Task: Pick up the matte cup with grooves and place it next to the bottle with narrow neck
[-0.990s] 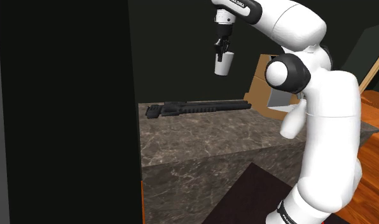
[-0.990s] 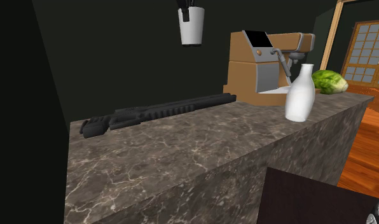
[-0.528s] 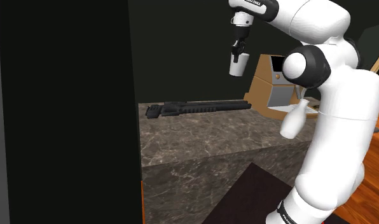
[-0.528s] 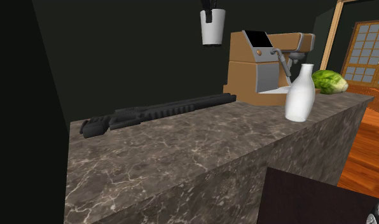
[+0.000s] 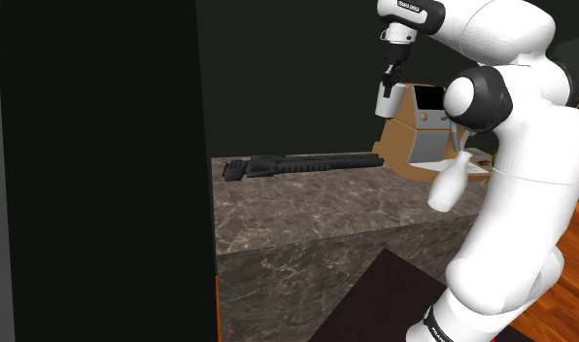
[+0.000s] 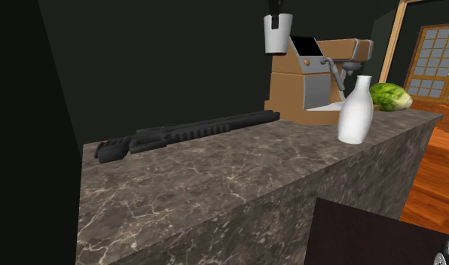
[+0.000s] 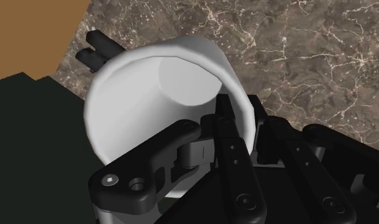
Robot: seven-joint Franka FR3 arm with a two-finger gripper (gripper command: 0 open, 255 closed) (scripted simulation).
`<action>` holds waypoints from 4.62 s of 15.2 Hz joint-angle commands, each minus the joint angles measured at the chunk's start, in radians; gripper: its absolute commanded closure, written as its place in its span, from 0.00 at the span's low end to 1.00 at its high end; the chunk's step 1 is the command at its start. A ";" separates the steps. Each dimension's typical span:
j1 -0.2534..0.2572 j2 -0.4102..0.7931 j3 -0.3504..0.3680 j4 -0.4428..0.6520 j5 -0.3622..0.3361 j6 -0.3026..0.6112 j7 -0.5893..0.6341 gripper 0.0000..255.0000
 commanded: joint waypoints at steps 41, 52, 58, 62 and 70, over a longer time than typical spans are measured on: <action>-0.183 -0.028 -0.087 -0.441 0.021 0.432 -0.270 1.00; -0.179 -0.022 -0.083 -0.581 0.023 0.577 -0.264 1.00; -0.179 -0.006 -0.081 -0.643 0.030 0.653 -0.264 1.00; -0.180 0.008 -0.079 -0.679 0.036 0.702 -0.266 1.00; -0.185 0.047 -0.073 -0.739 0.053 0.798 -0.271 1.00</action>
